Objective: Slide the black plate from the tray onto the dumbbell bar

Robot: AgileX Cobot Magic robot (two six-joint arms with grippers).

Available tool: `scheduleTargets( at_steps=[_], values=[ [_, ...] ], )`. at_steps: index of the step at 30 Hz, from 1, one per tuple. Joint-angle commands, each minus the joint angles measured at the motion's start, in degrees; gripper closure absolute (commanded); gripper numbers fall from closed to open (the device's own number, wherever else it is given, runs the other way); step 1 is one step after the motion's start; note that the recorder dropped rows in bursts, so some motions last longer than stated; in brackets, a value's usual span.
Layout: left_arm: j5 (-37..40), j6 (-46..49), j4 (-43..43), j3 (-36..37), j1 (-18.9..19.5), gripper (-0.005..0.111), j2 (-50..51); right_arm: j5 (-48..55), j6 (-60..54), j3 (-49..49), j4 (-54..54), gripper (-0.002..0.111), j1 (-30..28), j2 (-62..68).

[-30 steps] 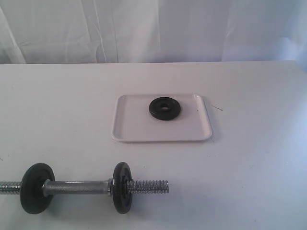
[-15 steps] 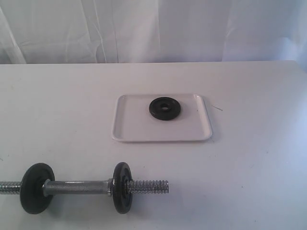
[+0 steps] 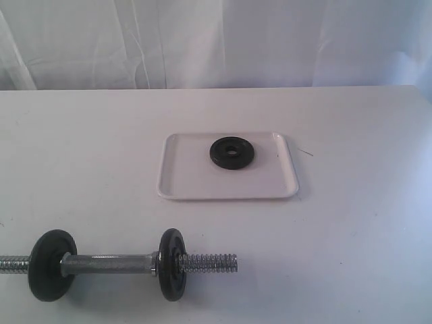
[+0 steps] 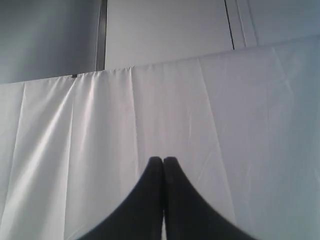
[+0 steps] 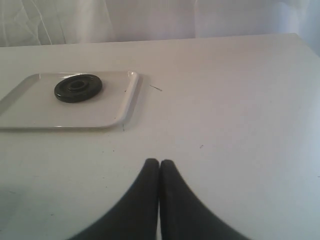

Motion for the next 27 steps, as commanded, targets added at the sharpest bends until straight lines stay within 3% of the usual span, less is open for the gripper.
scheduleTargets(
  at_steps=[1, 4, 5, 7, 10, 21, 24, 27],
  values=[
    [16.9, -6.1, -0.8, -12.2, -0.4, 0.107, 7.0, -0.2, 0.0, 0.0, 0.1, 0.108, 0.1, -0.4],
    [34.9, -4.4, 0.4, -20.3, -0.4, 0.107, 16.8, -0.2, 0.0, 0.0, 0.1, 0.108, 0.1, -0.4],
    [46.4, -1.0, 0.7, -23.1, -0.4, 0.107, 21.5, -0.2, 0.0, 0.0, 0.1, 0.108, 0.1, -0.4],
    [59.5, 2.1, 0.7, -24.5, -0.5, 0.107, 27.3, -0.2, 0.0, 0.0, 0.1, 0.108, 0.1, -0.4],
    [64.4, 2.1, 0.7, -24.5, -1.6, 0.107, 28.5, -0.2, 0.0, 0.0, 0.1, 0.108, 0.1, -0.4],
    [62.7, 0.7, -1.1, -23.9, -2.9, 0.107, 27.8, -0.2, 0.0, 0.0, 0.1, 0.108, 0.1, -0.4],
    [58.7, 0.4, -1.1, -23.5, -5.2, 0.107, 29.8, -0.2, 0.0, 0.0, 0.1, 0.108, 0.1, -0.4],
    [64.4, 3.2, -1.1, -25.7, -9.2, 0.107, 34.5, -0.2, 0.0, 0.0, 0.1, 0.108, 0.1, -0.4]
  ],
)
